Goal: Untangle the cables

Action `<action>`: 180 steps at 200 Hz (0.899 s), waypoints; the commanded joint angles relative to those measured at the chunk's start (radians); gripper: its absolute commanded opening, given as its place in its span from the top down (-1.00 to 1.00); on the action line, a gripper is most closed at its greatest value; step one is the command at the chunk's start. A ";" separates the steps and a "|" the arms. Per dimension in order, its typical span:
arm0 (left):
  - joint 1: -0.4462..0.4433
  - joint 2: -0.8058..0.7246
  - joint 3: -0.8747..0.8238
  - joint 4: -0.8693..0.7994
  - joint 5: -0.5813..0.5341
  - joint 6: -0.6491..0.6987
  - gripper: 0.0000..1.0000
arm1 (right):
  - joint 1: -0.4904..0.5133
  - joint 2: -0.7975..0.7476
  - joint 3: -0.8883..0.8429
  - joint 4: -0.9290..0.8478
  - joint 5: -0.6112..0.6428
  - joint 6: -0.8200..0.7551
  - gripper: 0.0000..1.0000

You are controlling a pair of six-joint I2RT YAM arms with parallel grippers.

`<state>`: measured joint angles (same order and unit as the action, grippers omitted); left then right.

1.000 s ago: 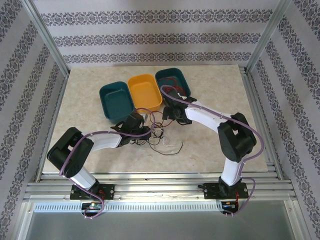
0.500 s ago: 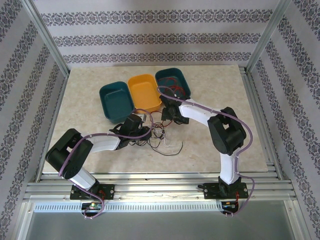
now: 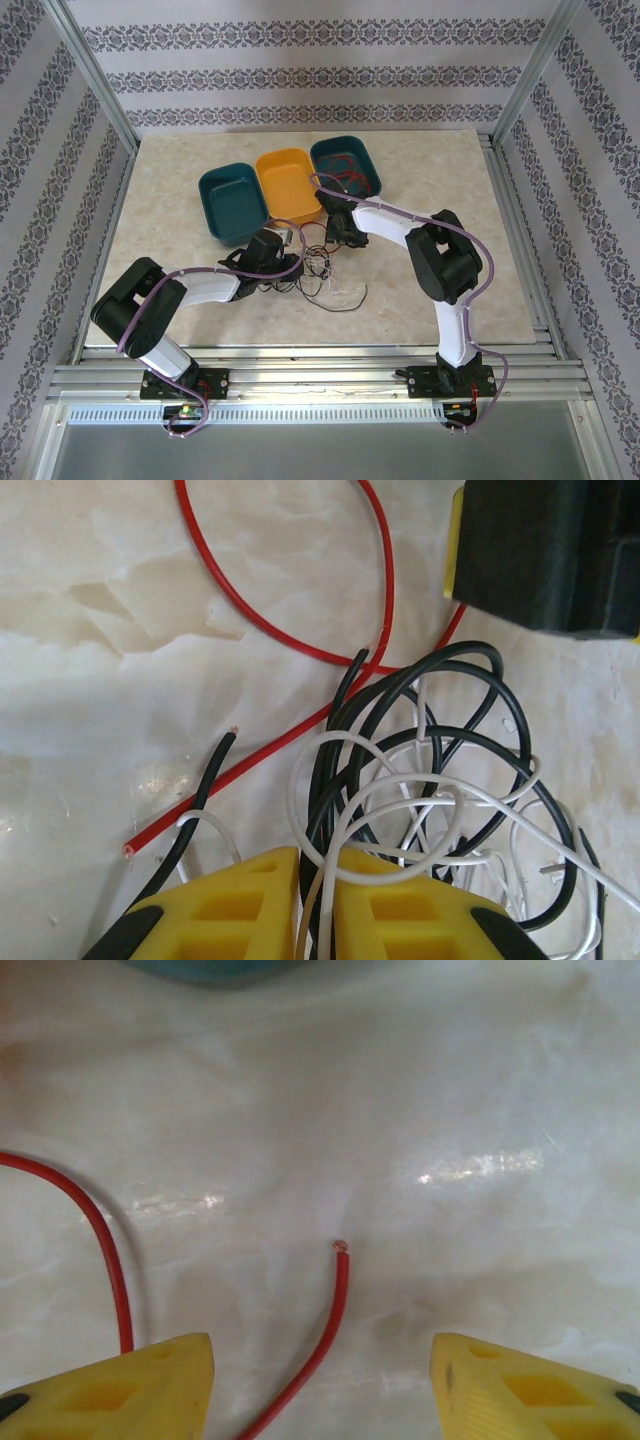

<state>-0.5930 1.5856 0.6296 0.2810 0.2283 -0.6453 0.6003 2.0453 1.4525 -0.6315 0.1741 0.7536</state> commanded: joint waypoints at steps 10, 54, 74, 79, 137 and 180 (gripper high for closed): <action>0.012 -0.032 -0.014 0.036 -0.005 -0.015 0.68 | 0.013 0.045 0.022 -0.006 -0.028 -0.003 -0.10; 0.012 -0.037 -0.020 0.041 -0.018 -0.020 0.68 | 0.014 0.041 -0.021 0.012 -0.049 0.002 0.23; 0.012 -0.036 -0.021 0.041 -0.022 -0.021 0.68 | 0.014 0.039 -0.035 0.007 -0.051 -0.006 0.53; 0.012 -0.036 -0.020 0.041 -0.024 -0.022 0.68 | 0.015 0.036 -0.039 0.003 -0.051 -0.009 0.60; 0.012 -0.037 -0.032 0.052 -0.048 -0.029 0.68 | -0.033 -0.045 -0.139 0.002 0.008 -0.015 1.00; 0.013 -0.056 -0.048 0.043 -0.091 -0.040 0.70 | -0.113 -0.163 -0.226 -0.011 0.068 -0.037 1.00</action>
<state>-0.5934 1.5711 0.5995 0.3008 0.1852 -0.6666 0.5411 1.9583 1.2869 -0.5610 0.1764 0.7399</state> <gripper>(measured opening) 0.155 0.041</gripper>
